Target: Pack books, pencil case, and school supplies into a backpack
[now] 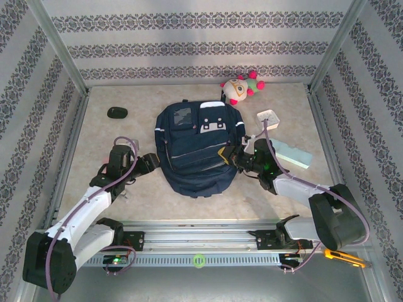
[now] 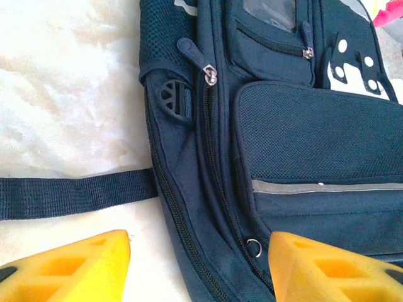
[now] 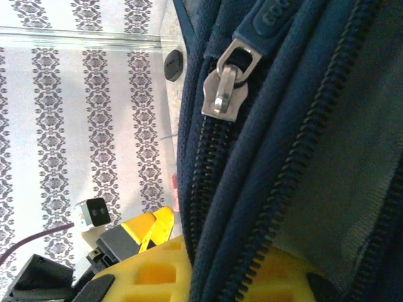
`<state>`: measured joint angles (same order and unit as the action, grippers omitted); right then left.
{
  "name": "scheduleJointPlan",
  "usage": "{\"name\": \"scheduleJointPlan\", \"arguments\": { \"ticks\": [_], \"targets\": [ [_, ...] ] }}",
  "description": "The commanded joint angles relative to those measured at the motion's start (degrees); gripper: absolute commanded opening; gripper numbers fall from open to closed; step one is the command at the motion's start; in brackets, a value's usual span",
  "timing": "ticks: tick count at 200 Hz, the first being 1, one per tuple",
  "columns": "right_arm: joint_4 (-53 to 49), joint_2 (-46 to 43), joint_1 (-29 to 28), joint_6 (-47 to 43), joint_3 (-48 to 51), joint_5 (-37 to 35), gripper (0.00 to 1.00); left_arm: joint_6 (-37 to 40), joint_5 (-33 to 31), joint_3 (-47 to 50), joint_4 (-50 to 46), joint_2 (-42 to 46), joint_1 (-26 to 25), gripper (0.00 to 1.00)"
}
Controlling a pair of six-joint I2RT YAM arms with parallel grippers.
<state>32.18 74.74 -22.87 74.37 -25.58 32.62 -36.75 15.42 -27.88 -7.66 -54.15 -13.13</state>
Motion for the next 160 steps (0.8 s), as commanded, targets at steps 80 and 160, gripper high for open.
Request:
{"name": "scheduleJointPlan", "arguments": {
  "ticks": [80,160],
  "targets": [
    [-1.2,8.2,-5.7,-0.6,-12.9,-4.6,0.00,30.6,16.3,-16.2,2.5,-7.1,-0.8,0.63],
    [-1.3,6.4,-6.0,2.3,-19.0,-6.2,0.00,66.7,2.6,-24.0,3.6,-17.2,-16.7,0.90]
  ]
}}
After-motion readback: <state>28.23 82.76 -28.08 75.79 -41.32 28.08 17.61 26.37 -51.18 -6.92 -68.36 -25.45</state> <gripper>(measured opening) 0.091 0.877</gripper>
